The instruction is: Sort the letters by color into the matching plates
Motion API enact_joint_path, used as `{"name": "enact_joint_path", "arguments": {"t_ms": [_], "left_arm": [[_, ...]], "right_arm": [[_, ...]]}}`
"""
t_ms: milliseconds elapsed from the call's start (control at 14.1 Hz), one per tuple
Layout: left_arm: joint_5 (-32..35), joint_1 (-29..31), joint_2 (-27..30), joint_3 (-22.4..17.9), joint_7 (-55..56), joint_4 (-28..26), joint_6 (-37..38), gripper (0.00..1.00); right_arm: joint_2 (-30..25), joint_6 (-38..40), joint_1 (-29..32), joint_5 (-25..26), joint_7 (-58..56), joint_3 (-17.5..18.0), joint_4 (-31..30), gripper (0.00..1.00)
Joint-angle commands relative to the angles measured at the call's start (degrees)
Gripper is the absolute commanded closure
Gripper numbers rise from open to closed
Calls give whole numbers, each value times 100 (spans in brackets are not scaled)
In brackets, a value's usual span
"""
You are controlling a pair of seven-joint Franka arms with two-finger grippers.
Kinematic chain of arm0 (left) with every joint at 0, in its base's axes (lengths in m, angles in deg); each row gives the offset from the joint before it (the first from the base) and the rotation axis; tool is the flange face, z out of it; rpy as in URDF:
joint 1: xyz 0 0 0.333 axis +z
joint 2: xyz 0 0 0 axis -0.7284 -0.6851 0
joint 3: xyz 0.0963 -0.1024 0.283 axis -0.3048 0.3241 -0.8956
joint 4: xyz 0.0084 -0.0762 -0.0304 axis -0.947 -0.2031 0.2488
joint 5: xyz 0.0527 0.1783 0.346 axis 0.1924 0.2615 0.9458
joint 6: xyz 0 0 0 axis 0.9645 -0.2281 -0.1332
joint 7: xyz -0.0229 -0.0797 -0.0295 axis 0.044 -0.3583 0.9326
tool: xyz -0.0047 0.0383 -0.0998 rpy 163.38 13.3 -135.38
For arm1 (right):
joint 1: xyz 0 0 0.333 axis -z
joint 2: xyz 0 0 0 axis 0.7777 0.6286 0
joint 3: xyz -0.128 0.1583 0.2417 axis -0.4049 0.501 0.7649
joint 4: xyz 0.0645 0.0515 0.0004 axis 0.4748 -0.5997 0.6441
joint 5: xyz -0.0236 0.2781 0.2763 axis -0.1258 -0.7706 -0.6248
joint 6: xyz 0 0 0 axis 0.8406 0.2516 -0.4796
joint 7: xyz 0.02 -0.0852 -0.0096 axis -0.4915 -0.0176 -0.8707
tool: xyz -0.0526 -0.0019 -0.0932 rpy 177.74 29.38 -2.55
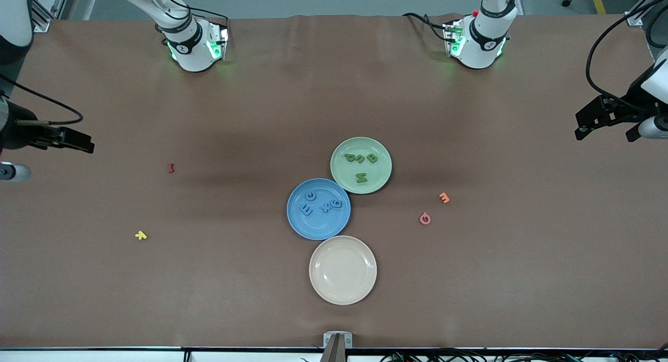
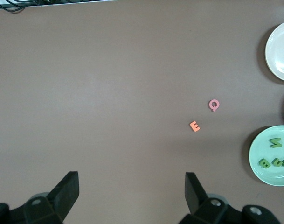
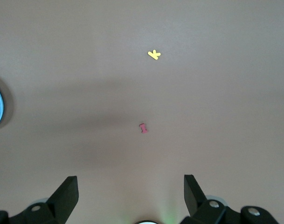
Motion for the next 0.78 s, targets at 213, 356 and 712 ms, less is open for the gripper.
{"name": "enact_joint_path", "arguments": {"t_ms": [213,356,712], "left_arm": [[-141,27,-14,32,2,80,79,0],[-142,10,-84,24,-15,80,79,0],[-142,19,-85,24,-24,89,79,0]], "right_arm": [[-708,-377,37,-97,-244,-92,-854,0],[-866,-342,37,-97,-393,-171,-906,0],[-1490,-368,37,-220,-878,-435,-1469,0]]}}
